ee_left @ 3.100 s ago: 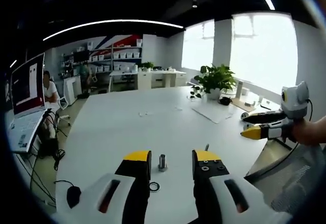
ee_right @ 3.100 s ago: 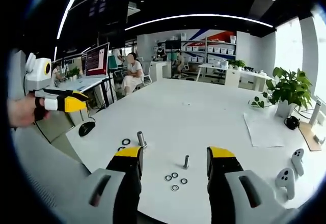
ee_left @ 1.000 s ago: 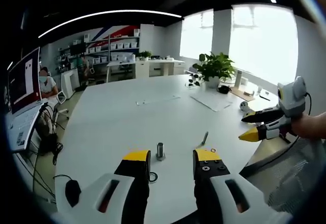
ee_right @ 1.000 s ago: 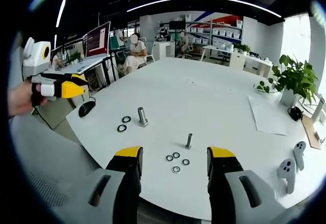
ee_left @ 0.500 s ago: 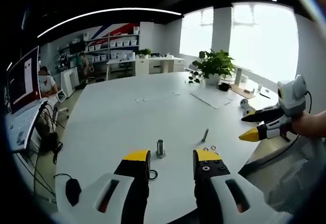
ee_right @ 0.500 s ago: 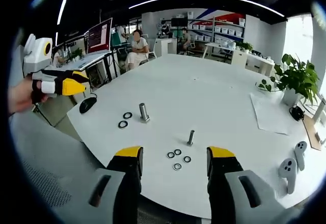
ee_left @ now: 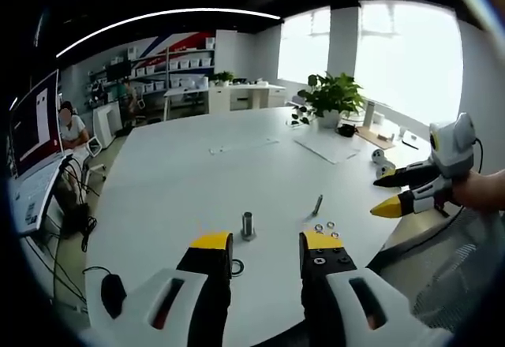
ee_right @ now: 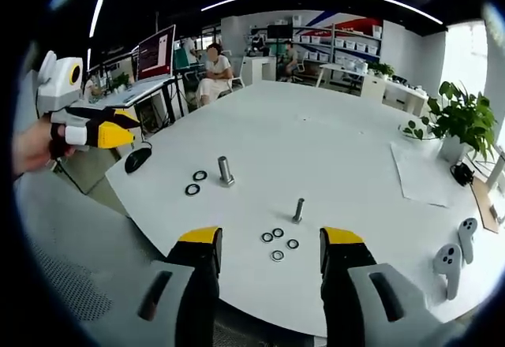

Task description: Place the washer onto the threaded stud by aligning its center hole with the stud, sliding it down to the base, and recovering from edge contact or off-axis alignment until the washer reaches the visible bottom stop.

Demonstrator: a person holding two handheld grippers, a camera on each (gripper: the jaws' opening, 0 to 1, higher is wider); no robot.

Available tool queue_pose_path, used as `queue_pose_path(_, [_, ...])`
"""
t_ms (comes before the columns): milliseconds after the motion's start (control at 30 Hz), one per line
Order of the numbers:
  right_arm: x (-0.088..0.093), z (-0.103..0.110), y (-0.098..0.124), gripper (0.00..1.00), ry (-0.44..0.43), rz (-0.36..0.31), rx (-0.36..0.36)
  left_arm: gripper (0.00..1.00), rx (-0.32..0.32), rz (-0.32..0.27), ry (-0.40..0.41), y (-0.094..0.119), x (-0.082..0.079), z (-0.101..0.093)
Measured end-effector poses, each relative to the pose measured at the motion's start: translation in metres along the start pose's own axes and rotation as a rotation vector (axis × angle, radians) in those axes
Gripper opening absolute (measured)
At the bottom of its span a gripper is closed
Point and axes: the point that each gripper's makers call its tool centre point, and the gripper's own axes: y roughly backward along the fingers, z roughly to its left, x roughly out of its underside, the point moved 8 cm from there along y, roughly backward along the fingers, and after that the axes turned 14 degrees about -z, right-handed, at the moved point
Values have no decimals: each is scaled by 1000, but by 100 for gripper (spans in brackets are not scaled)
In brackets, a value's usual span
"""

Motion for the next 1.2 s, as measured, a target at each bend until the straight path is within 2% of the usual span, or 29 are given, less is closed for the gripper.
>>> queue_pose_path(467, [3,0,-1,52,10,22,-4,32,14,21,-14,-1,3,-3])
queue_pose_path(900, [5,1,-1,51,12,35,-13,32,-4,10,3,0,2,1])
queue_pose_path(1100, [-2,-2,-1,51,-24,5,-12,33,-25,9,11,-1,1,5])
queue_pose_path(1200, [-9,-5,0,51,-77,-32,-8,32,-38,3,23,-1,0,8])
